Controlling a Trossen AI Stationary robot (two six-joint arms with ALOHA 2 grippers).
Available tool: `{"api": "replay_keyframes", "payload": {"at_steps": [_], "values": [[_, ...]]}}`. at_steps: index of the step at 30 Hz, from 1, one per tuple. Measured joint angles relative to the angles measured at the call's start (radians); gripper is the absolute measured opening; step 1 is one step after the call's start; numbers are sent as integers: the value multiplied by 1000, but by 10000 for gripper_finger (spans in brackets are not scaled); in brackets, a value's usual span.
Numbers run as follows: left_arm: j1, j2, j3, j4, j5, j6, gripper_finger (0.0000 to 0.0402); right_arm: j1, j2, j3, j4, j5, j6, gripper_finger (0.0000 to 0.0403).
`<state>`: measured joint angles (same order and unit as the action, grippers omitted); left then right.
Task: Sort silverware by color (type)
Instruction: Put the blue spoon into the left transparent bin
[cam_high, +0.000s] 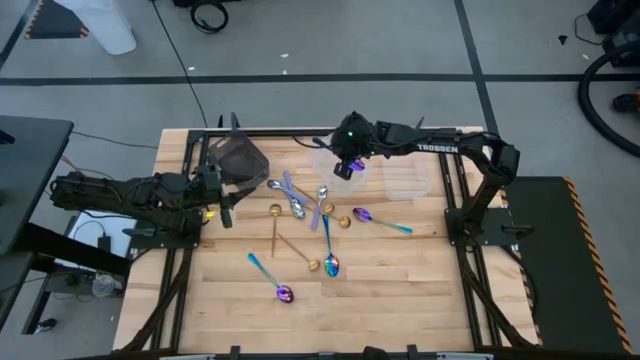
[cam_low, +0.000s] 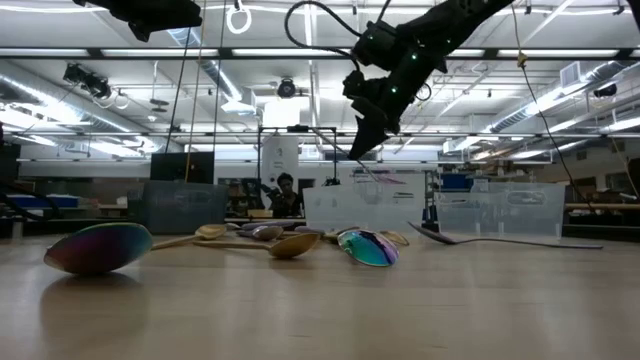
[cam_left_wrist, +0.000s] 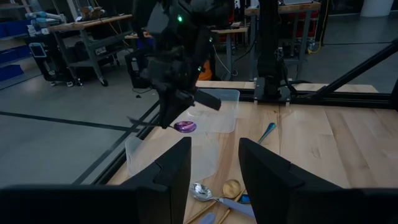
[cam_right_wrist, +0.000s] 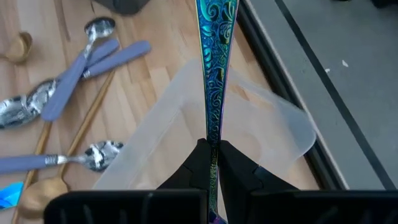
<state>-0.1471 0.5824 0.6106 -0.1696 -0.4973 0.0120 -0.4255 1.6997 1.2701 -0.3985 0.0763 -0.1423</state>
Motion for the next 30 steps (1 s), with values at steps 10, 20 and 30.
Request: {"api": "replay_keyframes", "payload": {"at_steps": [10,20,30], "values": [[0,0,0,0,0,0,141,-11,0,-83,88,-1,-19,25],[0,0,0,0,0,0,141,-31,0,-152,155,-35,-18,25],[0,0,0,0,0,0,141,-31,0,-157,159,-53,-10,25]]}}
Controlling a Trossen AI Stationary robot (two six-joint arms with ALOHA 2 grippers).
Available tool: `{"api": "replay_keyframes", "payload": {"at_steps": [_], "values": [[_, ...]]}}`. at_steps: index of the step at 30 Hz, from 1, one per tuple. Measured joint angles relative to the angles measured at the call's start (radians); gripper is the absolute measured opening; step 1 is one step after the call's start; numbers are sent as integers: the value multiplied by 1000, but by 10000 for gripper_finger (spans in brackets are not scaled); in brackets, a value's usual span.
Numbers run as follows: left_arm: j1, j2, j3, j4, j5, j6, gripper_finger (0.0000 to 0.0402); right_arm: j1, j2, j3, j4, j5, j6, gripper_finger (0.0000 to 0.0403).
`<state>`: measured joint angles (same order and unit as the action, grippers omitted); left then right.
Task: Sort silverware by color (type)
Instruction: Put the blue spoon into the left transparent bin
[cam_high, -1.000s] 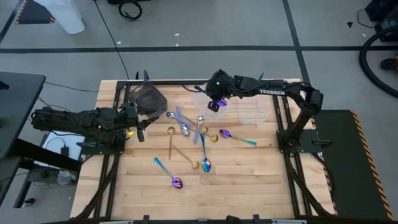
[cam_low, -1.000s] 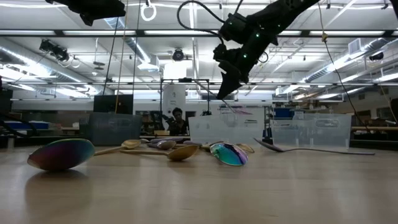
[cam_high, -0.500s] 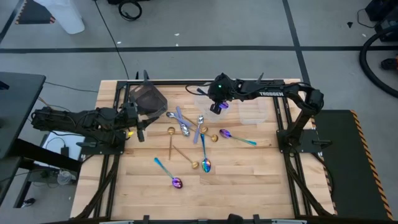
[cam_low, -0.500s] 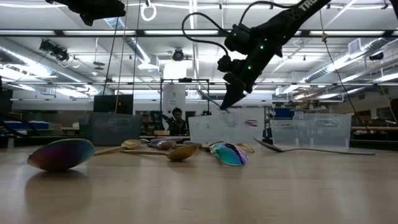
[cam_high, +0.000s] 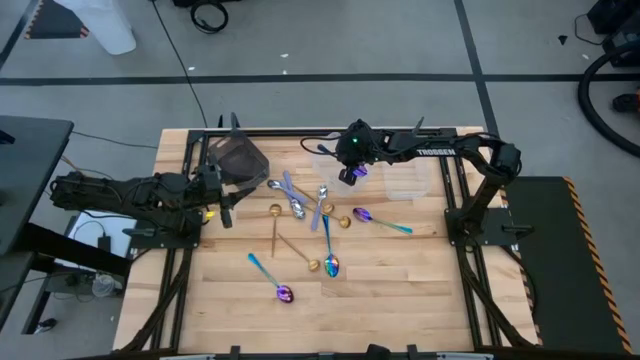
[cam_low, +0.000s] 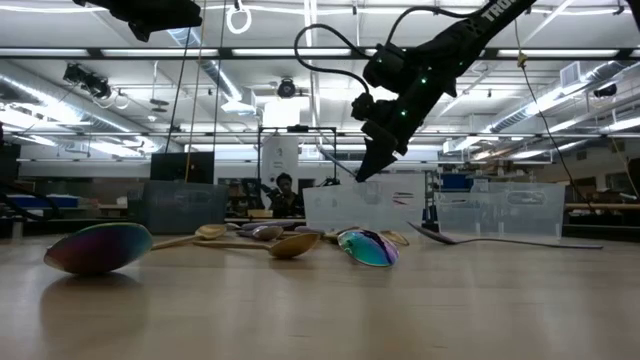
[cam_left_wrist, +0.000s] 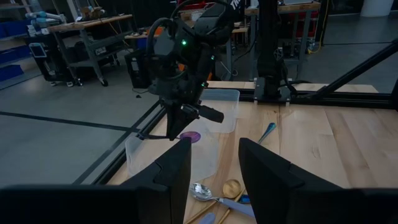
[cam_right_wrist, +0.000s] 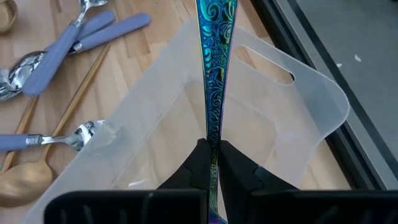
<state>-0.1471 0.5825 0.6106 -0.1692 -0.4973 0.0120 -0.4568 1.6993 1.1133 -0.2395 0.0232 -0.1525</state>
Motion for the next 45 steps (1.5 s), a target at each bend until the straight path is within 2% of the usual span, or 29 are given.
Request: {"api": "replay_keyframes", "payload": {"at_steps": [8,21,36,40,45], "values": [[0,0,0,0,0,0,141,-3,19,1,17,-1,22,25],[0,0,0,0,0,0,141,-36,145,2,21,9,72,25],[0,0,0,1,-3,1,141,-51,147,1,-9,-43,111,25],[0,0,0,1,-3,1,141,-49,147,1,-10,-43,134,42],[0,0,0,1,-3,2,141,-49,148,1,-12,-43,144,90]]}}
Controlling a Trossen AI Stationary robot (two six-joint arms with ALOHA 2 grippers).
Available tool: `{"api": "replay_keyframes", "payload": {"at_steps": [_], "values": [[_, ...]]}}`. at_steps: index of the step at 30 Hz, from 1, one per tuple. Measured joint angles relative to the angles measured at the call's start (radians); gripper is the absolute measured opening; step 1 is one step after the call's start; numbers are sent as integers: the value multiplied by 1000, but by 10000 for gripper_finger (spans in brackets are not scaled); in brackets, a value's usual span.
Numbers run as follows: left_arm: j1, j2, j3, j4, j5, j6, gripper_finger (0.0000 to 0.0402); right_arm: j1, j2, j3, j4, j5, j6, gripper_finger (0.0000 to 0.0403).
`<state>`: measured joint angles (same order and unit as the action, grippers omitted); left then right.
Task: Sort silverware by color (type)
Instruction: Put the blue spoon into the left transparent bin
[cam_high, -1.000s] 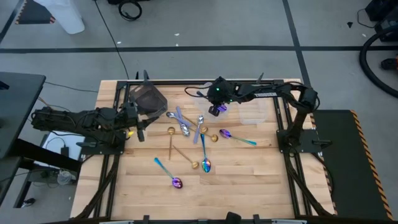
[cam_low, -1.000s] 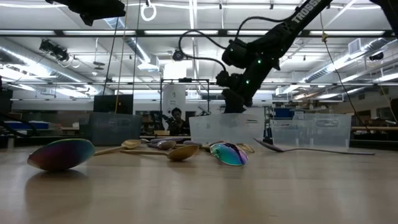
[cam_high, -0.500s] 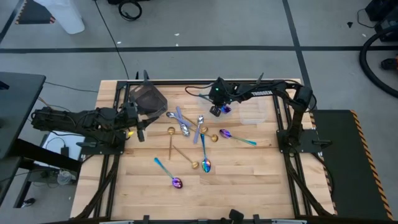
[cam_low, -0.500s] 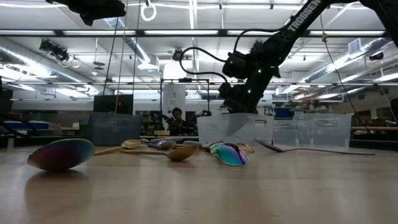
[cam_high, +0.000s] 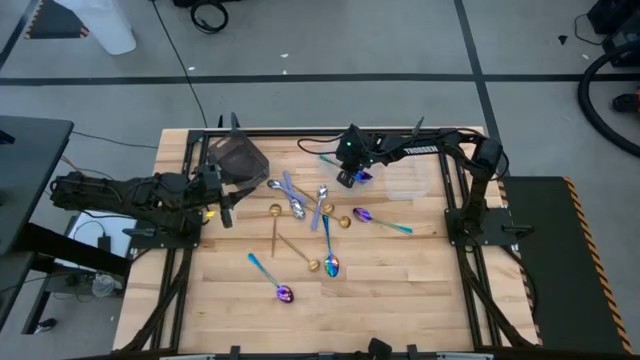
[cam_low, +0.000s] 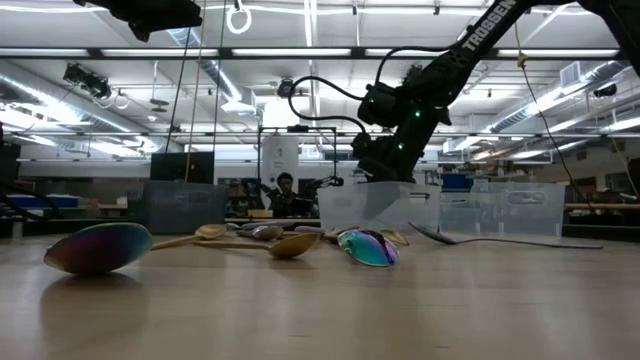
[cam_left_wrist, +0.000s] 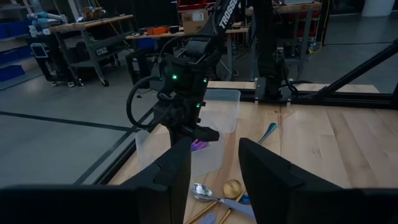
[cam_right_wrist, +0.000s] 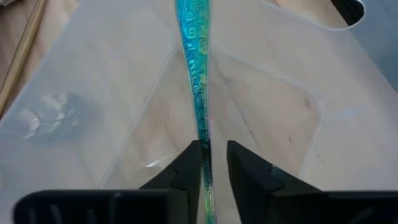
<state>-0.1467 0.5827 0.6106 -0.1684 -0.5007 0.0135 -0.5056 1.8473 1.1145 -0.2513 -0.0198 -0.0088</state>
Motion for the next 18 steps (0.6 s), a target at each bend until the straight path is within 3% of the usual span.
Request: {"api": "replay_keyframes", "payload": {"at_steps": [6,18], "values": [[0,0,0,0,0,8,141,0,0,10,-56,0,7,126],[0,0,0,0,0,10,141,15,-2,188,-280,0,63,137]]}}
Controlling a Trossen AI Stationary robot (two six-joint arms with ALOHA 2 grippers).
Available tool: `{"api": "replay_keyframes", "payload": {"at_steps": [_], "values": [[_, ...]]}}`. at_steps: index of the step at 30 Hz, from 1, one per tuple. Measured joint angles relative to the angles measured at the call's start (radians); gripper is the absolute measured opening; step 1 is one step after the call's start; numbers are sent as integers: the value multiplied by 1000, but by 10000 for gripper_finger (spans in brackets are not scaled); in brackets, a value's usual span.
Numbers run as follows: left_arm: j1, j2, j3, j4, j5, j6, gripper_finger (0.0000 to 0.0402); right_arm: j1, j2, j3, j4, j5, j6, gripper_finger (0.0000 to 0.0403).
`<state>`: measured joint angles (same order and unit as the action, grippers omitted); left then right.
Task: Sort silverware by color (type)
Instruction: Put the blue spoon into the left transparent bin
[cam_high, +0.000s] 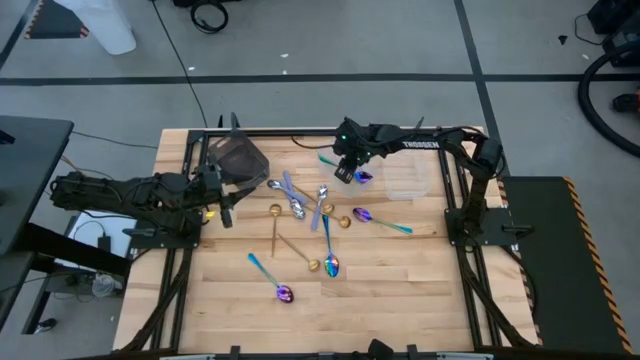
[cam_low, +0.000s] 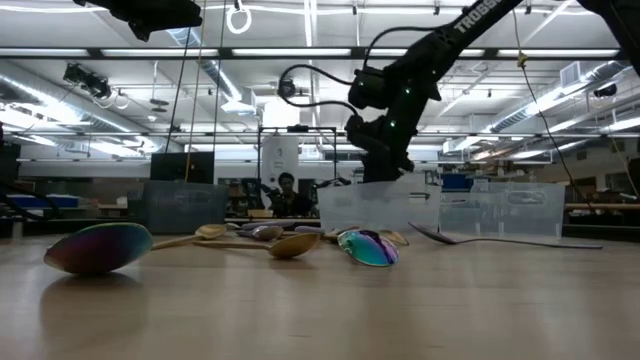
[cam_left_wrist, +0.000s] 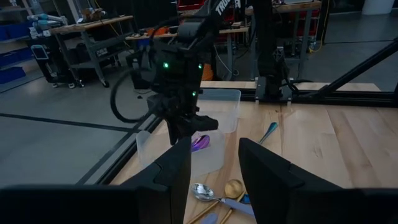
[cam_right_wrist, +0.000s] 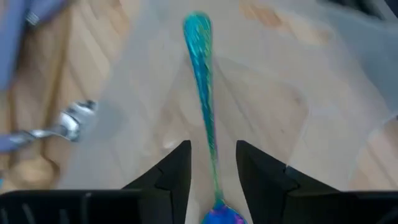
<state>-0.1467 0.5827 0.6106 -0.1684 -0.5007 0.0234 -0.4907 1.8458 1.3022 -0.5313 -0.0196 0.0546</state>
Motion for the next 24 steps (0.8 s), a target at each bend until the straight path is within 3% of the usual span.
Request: {"api": "replay_keyframes", "payload": {"at_steps": [16,24], "values": [[0,0,0,1,0,-3,141,39,-2,161,-185,35,92,206],[0,0,0,1,0,-9,141,83,-2,268,-308,38,101,217]]}}
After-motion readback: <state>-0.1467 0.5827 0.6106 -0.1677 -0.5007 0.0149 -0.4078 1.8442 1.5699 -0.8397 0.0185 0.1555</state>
